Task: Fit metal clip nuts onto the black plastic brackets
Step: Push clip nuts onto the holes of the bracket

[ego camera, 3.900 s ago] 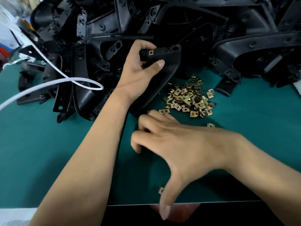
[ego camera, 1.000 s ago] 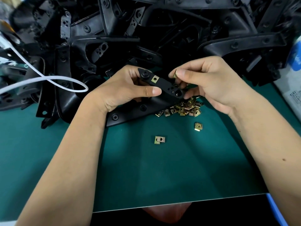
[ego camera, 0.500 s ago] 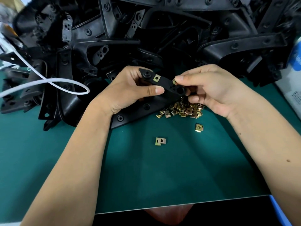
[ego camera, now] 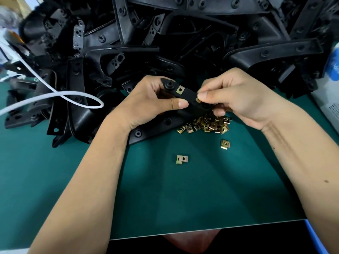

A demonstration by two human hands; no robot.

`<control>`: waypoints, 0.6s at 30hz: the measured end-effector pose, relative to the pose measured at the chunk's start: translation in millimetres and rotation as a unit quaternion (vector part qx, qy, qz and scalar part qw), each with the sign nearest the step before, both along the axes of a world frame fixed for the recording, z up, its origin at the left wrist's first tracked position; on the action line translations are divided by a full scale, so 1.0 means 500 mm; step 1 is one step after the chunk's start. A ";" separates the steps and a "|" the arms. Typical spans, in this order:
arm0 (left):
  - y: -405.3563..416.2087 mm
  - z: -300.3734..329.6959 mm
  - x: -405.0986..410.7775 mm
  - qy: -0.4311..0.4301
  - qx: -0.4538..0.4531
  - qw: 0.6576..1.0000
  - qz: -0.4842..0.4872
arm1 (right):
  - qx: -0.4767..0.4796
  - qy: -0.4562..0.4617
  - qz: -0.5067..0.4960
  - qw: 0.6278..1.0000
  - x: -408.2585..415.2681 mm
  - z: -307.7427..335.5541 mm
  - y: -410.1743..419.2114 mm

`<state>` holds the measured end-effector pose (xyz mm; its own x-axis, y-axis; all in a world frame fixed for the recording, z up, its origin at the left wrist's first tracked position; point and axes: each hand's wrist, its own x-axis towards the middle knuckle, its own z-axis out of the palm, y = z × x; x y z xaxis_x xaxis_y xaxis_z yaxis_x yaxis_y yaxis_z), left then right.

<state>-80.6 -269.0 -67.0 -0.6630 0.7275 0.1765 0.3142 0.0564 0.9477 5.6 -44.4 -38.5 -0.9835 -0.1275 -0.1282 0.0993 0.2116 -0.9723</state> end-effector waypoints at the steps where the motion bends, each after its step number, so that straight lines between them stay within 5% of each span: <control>1: 0.000 -0.001 0.000 -0.001 0.002 1.000 0.002 | 0.019 0.013 -0.002 1.000 0.001 -0.001 -0.001; 5: 0.001 -0.008 -0.003 -0.005 0.006 1.000 0.023 | 0.156 0.092 -0.007 0.983 0.007 -0.007 -0.005; 9: 0.004 -0.009 -0.006 -0.009 0.004 1.000 0.028 | 0.110 0.127 -0.035 0.985 0.008 -0.001 -0.011; 13: 0.004 -0.010 -0.007 -0.011 0.017 0.999 0.025 | 0.246 0.172 -0.068 0.951 0.009 -0.007 -0.024; 18: 0.003 -0.010 -0.009 -0.022 0.023 0.999 0.025 | 0.294 0.227 -0.115 0.921 0.011 -0.014 -0.041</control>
